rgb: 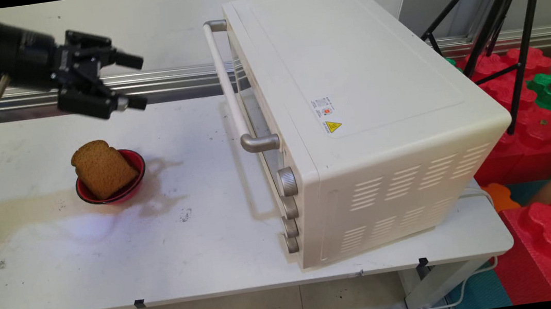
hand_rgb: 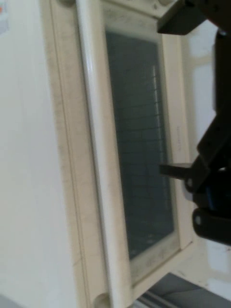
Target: Open the oven
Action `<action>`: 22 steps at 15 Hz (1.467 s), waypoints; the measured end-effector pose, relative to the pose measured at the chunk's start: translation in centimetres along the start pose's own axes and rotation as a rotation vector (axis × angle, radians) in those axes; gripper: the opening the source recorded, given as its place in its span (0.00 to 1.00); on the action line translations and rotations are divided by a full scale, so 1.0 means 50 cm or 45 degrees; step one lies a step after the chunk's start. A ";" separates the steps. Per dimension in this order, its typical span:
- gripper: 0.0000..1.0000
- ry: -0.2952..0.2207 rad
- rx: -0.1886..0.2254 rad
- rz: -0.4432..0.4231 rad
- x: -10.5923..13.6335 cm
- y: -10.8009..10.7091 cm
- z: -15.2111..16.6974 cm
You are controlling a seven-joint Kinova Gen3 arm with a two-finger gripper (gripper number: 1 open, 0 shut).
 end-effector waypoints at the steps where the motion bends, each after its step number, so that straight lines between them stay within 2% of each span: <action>1: 1.00 0.011 0.003 0.002 0.008 -0.008 0.009; 11: 1.00 0.071 -0.003 -0.004 0.048 -0.054 0.115; 18: 1.00 0.087 -0.027 -0.030 0.057 -0.064 0.194; 22: 1.00 0.094 -0.036 -0.041 0.059 -0.065 0.220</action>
